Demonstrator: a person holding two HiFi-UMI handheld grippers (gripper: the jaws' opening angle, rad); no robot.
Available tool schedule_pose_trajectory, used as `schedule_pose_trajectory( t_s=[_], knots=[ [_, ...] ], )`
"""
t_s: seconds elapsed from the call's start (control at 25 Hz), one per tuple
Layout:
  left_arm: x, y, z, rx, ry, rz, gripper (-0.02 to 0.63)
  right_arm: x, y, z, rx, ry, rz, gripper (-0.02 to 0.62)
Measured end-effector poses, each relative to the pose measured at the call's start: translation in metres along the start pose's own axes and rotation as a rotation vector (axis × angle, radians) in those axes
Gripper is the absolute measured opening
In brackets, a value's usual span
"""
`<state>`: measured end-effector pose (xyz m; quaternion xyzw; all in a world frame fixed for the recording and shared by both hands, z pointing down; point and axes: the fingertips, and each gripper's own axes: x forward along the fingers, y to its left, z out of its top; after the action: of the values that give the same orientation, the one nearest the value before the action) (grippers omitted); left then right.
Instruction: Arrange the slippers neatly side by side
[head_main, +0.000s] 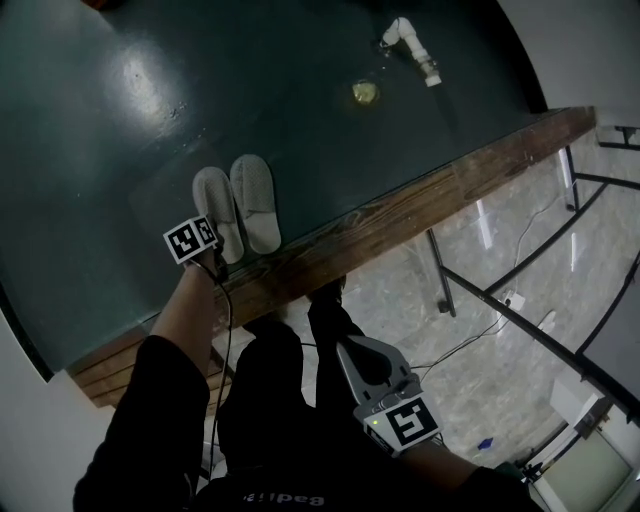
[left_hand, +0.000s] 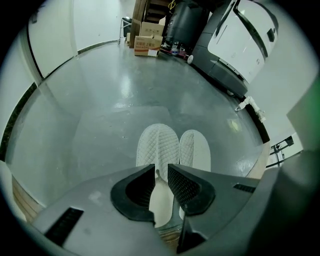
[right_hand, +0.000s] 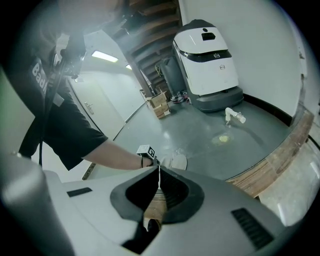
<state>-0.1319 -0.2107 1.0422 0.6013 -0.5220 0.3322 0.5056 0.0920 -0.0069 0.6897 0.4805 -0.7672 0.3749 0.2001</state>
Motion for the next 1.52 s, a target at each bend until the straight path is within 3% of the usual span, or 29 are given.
schedule_pose_trajectory(
  t_s=[0.12, 0.44, 0.52, 0.6, 0.76, 1.0, 1.16, 1.36, 1.52],
  knots=[
    [-0.041, -0.001, -0.004, 0.040, -0.003, 0.029, 0.055, -0.012, 0.017, 0.020, -0.017, -0.026, 0.030, -0.002],
    [-0.191, 0.012, -0.020, 0.265, 0.007, 0.051, 0.055, -0.054, 0.088, 0.087, -0.113, -0.063, 0.140, -0.002],
    [-0.233, 0.010, -0.018, 0.313, -0.034, 0.019, 0.055, -0.068, 0.105, 0.109, -0.164, -0.084, 0.151, -0.002],
    [-0.269, 0.008, -0.001, 0.335, -0.131, -0.022, 0.055, -0.076, 0.117, 0.135, -0.244, -0.122, 0.165, -0.002],
    [-0.343, 0.017, 0.009, 0.308, -0.268, -0.025, 0.054, -0.099, 0.141, 0.161, -0.350, -0.171, 0.207, -0.002],
    [-0.443, 0.000, -0.005, 0.139, -0.408, -0.140, 0.055, -0.119, 0.174, 0.186, -0.389, -0.182, 0.243, -0.003],
    [-0.506, -0.031, -0.007, 0.143, -0.519, -0.232, 0.054, -0.125, 0.200, 0.206, -0.401, -0.222, 0.282, -0.002],
    [-0.580, -0.069, -0.006, 0.143, -0.600, -0.334, 0.054, -0.135, 0.213, 0.223, -0.365, -0.250, 0.305, -0.002],
    [-0.639, -0.102, 0.003, 0.217, -0.719, -0.380, 0.054, -0.150, 0.226, 0.226, -0.527, -0.307, 0.275, -0.002]
  ],
)
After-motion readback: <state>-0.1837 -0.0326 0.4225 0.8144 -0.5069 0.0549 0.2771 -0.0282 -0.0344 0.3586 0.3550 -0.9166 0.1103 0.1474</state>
